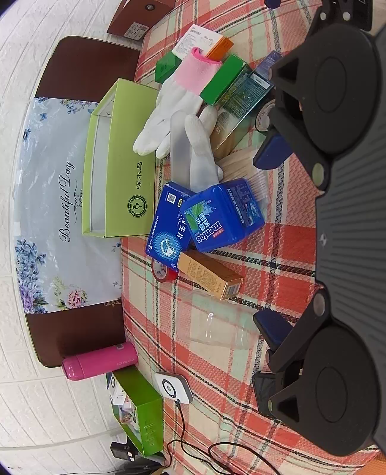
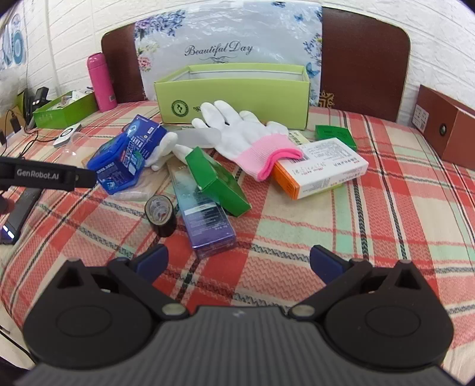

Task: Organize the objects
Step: 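Grasp the blue Mentos tub with the left tool while the right tool grasps the gradient box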

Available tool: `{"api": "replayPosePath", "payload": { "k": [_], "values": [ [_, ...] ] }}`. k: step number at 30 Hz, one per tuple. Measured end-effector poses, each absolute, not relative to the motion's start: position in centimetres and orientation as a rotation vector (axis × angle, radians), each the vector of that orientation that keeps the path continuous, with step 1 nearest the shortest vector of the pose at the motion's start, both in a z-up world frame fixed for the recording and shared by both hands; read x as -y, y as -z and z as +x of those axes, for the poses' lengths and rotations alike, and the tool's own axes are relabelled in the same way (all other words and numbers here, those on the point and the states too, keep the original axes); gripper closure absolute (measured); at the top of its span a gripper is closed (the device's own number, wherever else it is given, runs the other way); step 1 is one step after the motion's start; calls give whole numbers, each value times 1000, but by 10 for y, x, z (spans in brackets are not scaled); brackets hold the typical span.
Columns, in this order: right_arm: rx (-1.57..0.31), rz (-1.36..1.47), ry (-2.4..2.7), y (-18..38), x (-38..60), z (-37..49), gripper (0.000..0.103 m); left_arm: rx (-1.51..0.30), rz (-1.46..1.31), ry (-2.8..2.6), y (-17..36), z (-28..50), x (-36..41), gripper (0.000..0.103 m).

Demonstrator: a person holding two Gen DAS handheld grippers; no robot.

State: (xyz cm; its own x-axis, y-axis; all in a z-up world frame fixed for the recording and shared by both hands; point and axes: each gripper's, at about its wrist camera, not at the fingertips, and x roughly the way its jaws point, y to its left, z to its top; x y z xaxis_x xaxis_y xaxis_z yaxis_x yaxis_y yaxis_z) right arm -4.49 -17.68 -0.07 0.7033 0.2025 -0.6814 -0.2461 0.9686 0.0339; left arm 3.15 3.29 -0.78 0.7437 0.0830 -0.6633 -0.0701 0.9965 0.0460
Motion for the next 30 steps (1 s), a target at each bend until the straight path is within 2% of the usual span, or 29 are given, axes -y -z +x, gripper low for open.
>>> {"api": "replayPosePath", "payload": {
  "k": [14,20,21,23,24,25,26,27,28,30],
  "values": [
    [-779,-98,-280,14,170,-31,0,-742,4,-79,15,42,-37,0],
    [-693,-134,-374,18,165,-24,1,-693,-20,-54,6,59,-38,0],
    [-682,-163,-386,20,162,-21,4,-686,-25,-52,5,64,-38,0],
    [-670,-202,-406,22,156,-15,19,-695,-40,-53,7,79,-38,0],
    [-672,-202,-414,24,154,-11,23,-705,-50,-52,9,86,-39,0],
    [-680,-192,-422,25,153,-7,32,-719,-59,-52,11,93,-40,0],
    [-692,-175,-430,26,153,-4,48,-726,-62,-49,12,97,-41,0],
    [-707,-152,-438,26,154,-2,56,-723,-60,-41,13,99,-42,1],
    [-715,-129,-452,26,157,-4,60,-717,-57,-32,14,100,-44,4],
    [-733,-127,-476,25,160,-13,62,-721,-73,20,15,98,-51,28]
  ]
}}
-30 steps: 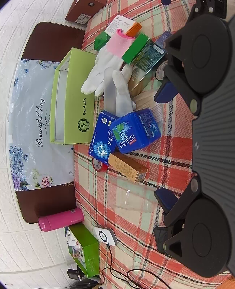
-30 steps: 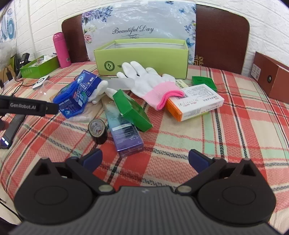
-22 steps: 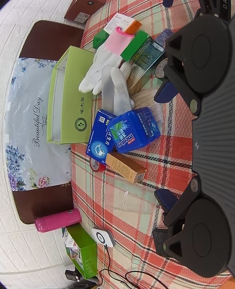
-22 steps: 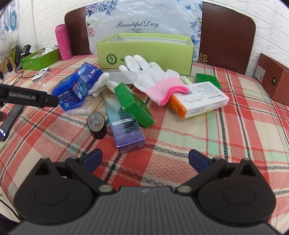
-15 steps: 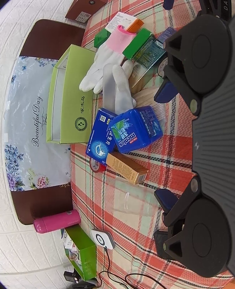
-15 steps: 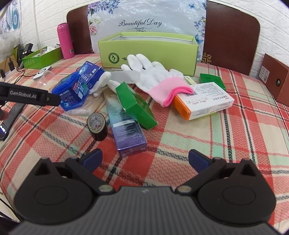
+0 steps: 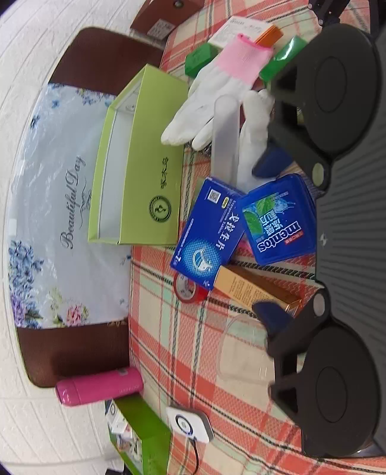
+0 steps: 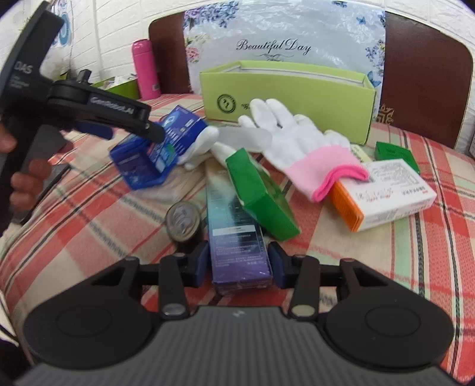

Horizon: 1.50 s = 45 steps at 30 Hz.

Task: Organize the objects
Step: 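Grasp the blue Mentos tub with the left tool while the right tool grasps the gradient box, then carry both items to the lime-green box and release them inside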

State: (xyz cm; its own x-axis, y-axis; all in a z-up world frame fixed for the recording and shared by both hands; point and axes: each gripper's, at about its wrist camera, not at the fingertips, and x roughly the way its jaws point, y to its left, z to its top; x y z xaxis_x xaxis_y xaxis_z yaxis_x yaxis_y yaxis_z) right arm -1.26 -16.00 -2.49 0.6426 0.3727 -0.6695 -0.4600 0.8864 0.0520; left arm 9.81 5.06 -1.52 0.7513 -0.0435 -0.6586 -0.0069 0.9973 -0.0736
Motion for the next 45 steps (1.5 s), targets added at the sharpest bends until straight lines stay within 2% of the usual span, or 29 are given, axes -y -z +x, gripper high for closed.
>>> {"api": "replayPosePath", "payload": {
  "k": [2,3,7,8,10,13,17,19,20,21,22,26,28,29,31,33,34,35,36,38,45],
  "values": [
    [-751,-141,-497,23,163,-24,64,-751,-153,96,18,93,-60,44],
    [-764,-145,-511,22,165,-31,64,-757,-170,116,19,88,-64,44],
    [-792,-173,-551,17,170,-50,64,-752,-94,158,17,52,-66,45],
    [-786,-163,-553,16,171,-51,60,-764,-83,177,17,45,-66,45],
    [-780,-157,-548,16,169,-47,55,-787,-72,198,20,35,-66,42],
    [-764,-163,-530,19,161,-34,55,-821,-38,157,28,35,-67,31],
    [-735,-166,-511,24,153,-20,55,-845,-101,130,32,48,-71,30],
    [-737,-150,-503,26,152,-19,56,-859,-99,124,34,53,-69,30],
    [-738,-144,-508,26,153,-20,64,-862,-85,126,36,54,-68,32],
    [-745,-140,-519,25,153,-21,65,-865,-74,134,37,55,-67,44],
    [-751,-139,-523,24,154,-23,65,-868,-73,145,38,55,-66,47],
    [-796,-39,-575,12,165,-27,65,-838,-105,156,30,51,-72,48],
    [-802,39,-634,2,174,-29,65,-814,-116,182,19,48,-74,90],
    [-797,79,-669,-5,177,-30,65,-801,-142,198,12,48,-77,102],
    [-757,103,-703,-21,181,-31,65,-760,-171,209,0,51,-81,102],
    [-712,76,-695,-34,181,-27,65,-730,-109,175,-3,55,-77,101],
    [-699,59,-682,-38,180,-25,65,-731,-78,146,0,58,-74,96],
    [-693,50,-671,-39,180,-23,65,-726,-63,130,3,59,-74,82],
    [-697,55,-670,-39,180,-22,65,-716,-56,114,4,59,-74,54],
    [-719,76,-676,-36,181,-19,65,-711,-46,80,5,62,-76,20],
    [-764,98,-664,-16,174,-17,65,-710,-33,29,12,91,-66,19]
  ]
}}
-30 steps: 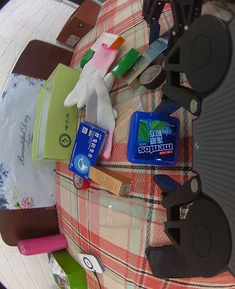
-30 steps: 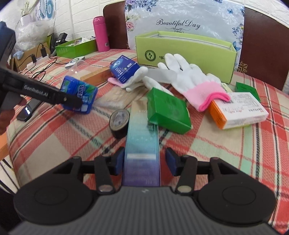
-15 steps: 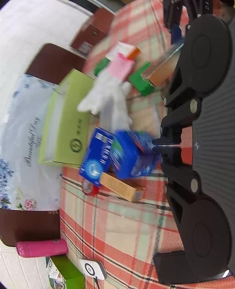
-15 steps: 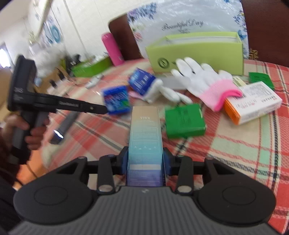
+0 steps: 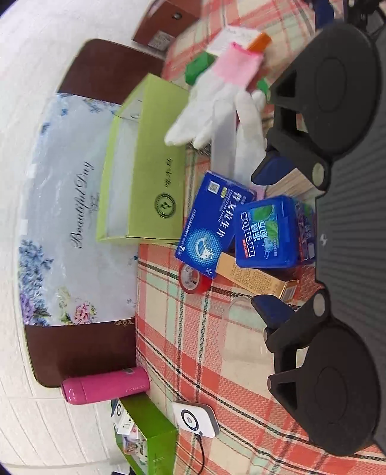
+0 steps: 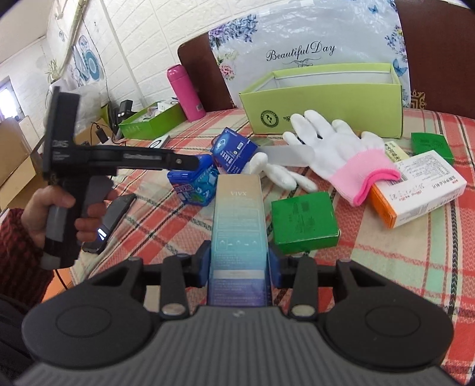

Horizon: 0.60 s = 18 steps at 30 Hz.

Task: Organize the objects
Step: 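Carry both items to the lime-green box and release them inside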

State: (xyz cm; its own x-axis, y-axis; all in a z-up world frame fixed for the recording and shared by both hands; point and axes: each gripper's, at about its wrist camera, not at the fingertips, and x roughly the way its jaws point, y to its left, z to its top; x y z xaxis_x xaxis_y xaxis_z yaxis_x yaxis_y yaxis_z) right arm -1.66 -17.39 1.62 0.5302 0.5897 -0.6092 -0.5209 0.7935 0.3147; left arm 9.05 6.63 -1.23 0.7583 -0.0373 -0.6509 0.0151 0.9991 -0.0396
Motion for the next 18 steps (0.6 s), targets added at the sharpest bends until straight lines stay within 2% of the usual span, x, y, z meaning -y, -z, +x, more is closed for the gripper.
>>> {"api": "replayPosePath", "payload": {
  "k": [1,2,3,8,12,18],
  "values": [
    [-763,99,-661,-16,174,-16,65,-733,-18,29,18,95,-64,21],
    [-762,97,-656,-15,174,-16,65,-749,-14,46,22,98,-64,38],
    [-760,94,-649,-15,174,-15,65,-759,-19,71,24,99,-64,43],
    [-727,92,-640,-23,175,-7,65,-739,-35,120,9,86,-67,44],
    [-665,61,-640,-44,171,17,65,-642,-50,182,-31,87,-64,44],
    [-526,-19,-602,-91,157,81,65,-490,-83,224,-87,131,-53,44]
  ]
}}
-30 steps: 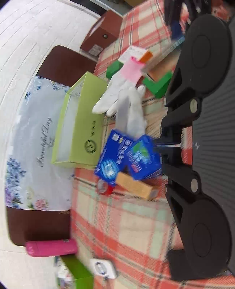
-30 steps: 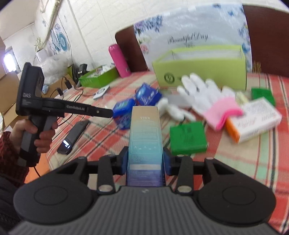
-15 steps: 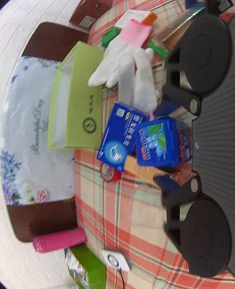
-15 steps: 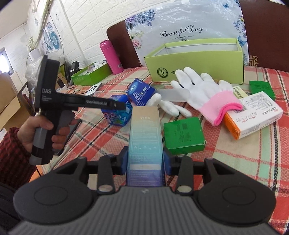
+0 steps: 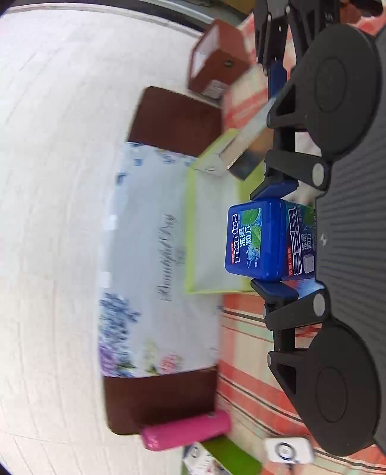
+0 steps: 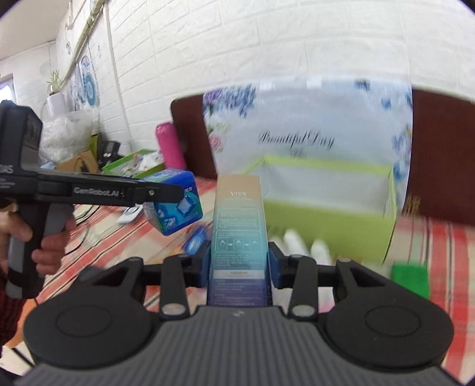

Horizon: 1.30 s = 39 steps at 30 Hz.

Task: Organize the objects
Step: 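Carry both items to the lime-green box and release them inside, then return both tools to the table and grasp the black tape roll with the right tool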

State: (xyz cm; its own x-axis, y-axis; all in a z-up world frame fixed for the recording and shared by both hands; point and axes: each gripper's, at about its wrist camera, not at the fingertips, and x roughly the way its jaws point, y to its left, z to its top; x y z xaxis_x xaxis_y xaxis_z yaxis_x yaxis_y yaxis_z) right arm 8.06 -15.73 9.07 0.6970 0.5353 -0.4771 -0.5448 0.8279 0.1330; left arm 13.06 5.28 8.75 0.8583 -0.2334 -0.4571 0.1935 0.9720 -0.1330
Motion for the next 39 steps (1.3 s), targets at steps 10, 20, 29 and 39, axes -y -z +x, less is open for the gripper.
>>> {"api": "replayPosePath", "payload": {
  "k": [10,20,29,39],
  "values": [
    [-488,-62,-400,-90,135,228,65,-448,-156,196,-84,255,-36,44],
    [-606,-138,-414,-30,122,290,65,-547,-165,168,-30,315,-45,29],
    [-557,-171,-393,-46,134,277,5,-506,-155,150,-43,298,-47,14],
    [-408,-43,-371,-109,170,165,0,-416,-110,127,-102,190,-32,11]
  ]
}}
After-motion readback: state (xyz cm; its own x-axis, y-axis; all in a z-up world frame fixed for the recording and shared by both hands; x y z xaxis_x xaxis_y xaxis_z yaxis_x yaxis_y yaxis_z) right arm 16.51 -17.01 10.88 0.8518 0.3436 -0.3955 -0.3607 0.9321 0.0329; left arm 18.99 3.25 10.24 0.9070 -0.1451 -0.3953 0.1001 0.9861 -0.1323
